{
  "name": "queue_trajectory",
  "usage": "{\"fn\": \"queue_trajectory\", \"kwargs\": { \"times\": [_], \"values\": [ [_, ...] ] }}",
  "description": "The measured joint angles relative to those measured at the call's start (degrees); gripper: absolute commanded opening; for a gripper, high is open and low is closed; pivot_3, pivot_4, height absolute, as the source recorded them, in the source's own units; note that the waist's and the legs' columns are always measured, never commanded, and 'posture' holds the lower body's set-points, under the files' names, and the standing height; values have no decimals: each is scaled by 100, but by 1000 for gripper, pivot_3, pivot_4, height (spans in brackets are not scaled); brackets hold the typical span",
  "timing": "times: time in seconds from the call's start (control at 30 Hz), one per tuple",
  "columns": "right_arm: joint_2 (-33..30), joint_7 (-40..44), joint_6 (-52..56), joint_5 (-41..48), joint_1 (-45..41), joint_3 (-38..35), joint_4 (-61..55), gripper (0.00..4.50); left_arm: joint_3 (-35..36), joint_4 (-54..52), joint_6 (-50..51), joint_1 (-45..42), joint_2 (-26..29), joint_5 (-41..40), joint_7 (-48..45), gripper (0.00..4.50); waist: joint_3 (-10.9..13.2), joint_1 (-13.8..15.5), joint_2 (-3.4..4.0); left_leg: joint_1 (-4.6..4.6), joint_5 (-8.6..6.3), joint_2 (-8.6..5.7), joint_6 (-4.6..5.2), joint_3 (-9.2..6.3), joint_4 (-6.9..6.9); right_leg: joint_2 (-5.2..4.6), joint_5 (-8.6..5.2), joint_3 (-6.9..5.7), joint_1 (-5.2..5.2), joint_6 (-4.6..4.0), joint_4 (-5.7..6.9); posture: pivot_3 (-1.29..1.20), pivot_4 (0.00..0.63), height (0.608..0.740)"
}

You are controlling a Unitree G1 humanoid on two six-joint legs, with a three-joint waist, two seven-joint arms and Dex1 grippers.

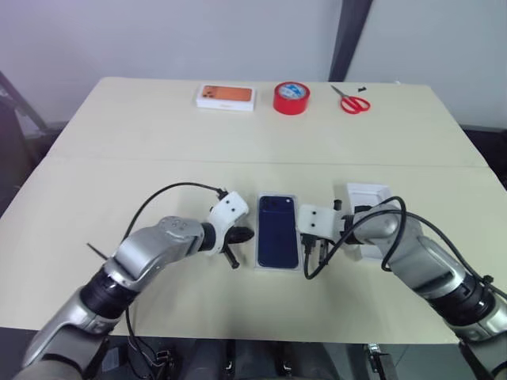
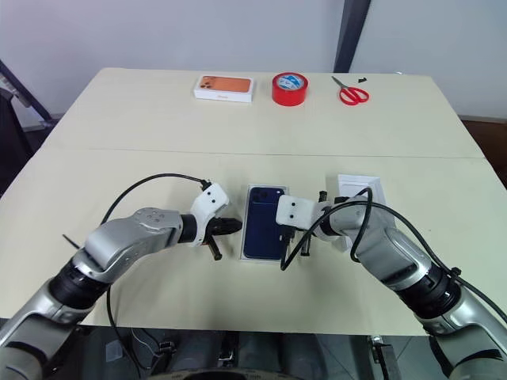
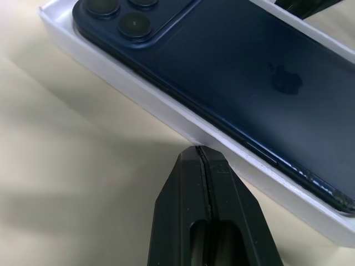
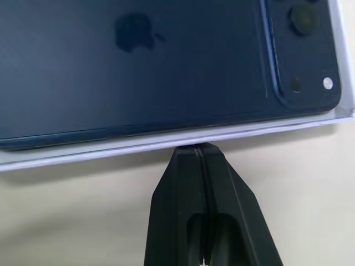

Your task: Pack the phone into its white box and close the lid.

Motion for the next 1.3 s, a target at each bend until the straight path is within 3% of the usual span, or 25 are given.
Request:
{"fn": "queue_trajectory", "kwargs": {
  "times": [0.43,0.83,1.3],
  "values": [
    [-1007,224,226,135,1047,-931,-540,0,-460,997,-30,-688,-1331,947,-953,21,-1,153,2,-27,-24,-10,38,-4,71,-12,-2,0,15,2,-8,0,150,725],
    [-1291,248,169,166,1367,-1319,-559,0,-664,1047,-51,-692,-1599,1189,-1520,21,0,122,4,-27,-28,-9,44,-4,71,-12,-2,1,11,3,-5,0,150,725],
    [-1392,231,155,210,1444,-1367,-588,0,-284,1529,-181,-708,-1959,1445,-1456,21,-1,113,5,-26,-32,-9,52,-4,76,-11,-1,1,12,4,-2,0,150,725]
  ]
}}
